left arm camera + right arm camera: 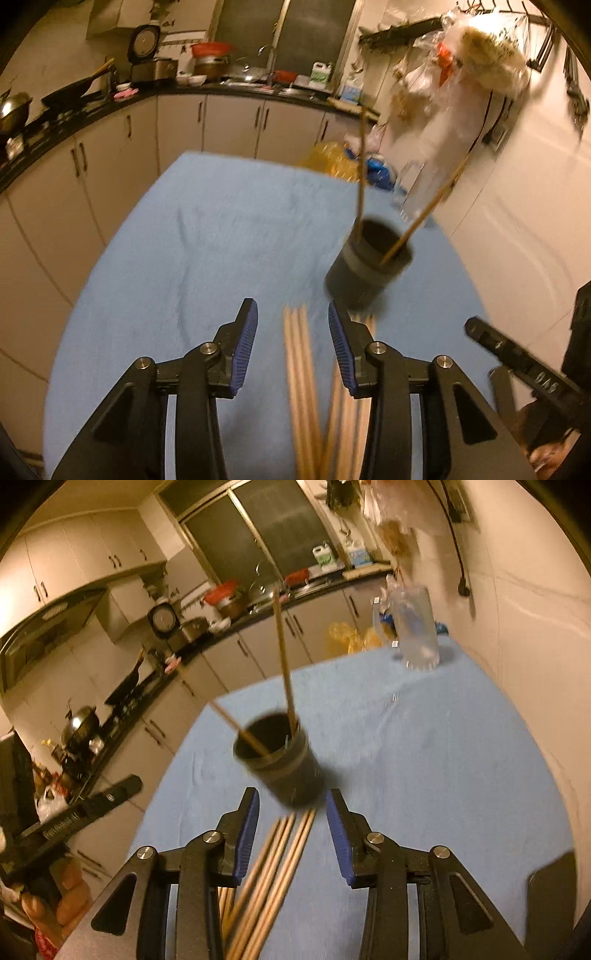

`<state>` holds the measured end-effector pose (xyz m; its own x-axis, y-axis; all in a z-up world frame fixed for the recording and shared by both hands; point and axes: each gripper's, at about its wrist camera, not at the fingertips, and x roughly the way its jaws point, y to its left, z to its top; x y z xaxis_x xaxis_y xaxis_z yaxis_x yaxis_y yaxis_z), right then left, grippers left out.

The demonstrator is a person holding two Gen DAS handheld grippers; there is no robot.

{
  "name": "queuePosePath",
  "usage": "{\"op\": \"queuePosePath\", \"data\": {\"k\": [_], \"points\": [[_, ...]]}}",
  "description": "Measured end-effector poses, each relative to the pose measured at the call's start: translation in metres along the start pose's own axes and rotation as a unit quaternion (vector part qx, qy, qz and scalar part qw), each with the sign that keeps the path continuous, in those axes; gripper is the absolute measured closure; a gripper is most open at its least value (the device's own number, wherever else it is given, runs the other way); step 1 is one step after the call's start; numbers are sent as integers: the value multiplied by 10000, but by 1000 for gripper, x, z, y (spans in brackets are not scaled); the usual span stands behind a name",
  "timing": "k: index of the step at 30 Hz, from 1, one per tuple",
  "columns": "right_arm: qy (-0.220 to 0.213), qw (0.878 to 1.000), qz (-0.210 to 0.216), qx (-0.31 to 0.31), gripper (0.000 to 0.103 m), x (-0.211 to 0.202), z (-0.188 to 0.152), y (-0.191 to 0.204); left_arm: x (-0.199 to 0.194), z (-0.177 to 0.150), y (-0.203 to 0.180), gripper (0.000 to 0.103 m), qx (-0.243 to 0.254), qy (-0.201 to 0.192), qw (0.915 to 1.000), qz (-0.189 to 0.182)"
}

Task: Organize utensils
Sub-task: 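Move both tools back down to the remaining chopsticks, then close the left tool on a chopstick while the right tool grasps another chopstick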

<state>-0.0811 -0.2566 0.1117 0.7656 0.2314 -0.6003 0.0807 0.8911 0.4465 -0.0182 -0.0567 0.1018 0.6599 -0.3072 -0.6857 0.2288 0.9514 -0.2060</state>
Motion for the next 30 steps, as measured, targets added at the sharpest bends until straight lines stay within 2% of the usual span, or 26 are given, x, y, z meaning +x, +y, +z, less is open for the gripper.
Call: {"op": "queuePosePath", "data": {"k": [4,9,15,20,27,30], "points": [[97,9996,-244,-59,62,11,-44,1,17,-47,12,65,0,370,9992,169],[478,9982,-336,-105,62,27,-75,2,28,-72,21,65,-63,758,9970,147],[627,9972,-389,-104,62,34,-82,3,31,-76,24,65,-67,887,9960,61],[757,9964,-385,55,64,40,-83,-1,46,-67,17,65,-69,1079,9941,-64],[718,9965,-405,118,64,39,-82,-4,74,-52,11,80,-70,1317,9912,-101],[718,9965,-404,142,64,38,-82,-6,82,-45,8,81,-38,1333,9910,-99]]}}
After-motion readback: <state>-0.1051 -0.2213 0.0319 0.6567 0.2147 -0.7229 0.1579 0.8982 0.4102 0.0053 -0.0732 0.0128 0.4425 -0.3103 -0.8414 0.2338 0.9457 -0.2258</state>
